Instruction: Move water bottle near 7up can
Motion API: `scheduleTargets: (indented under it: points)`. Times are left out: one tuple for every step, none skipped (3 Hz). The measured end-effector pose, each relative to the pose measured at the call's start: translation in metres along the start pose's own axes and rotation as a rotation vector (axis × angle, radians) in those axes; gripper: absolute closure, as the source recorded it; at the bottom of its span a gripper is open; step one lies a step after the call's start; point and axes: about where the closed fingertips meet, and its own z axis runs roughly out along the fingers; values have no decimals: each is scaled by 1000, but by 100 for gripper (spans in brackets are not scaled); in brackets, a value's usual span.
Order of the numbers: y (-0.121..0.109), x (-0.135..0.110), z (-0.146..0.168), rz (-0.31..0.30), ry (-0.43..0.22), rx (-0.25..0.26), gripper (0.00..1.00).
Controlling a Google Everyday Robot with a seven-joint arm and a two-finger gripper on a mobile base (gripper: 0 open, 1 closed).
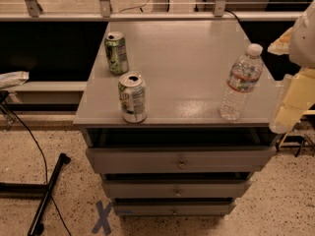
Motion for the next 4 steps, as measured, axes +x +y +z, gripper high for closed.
scheduleTargets:
  points:
    - [0, 0, 0, 0, 0, 0, 0]
    - [-2, 1, -1, 7, -25, 2, 0]
    - [-20, 9, 4, 55, -106, 30, 0]
    - [-49, 17, 22, 166, -288, 69, 0]
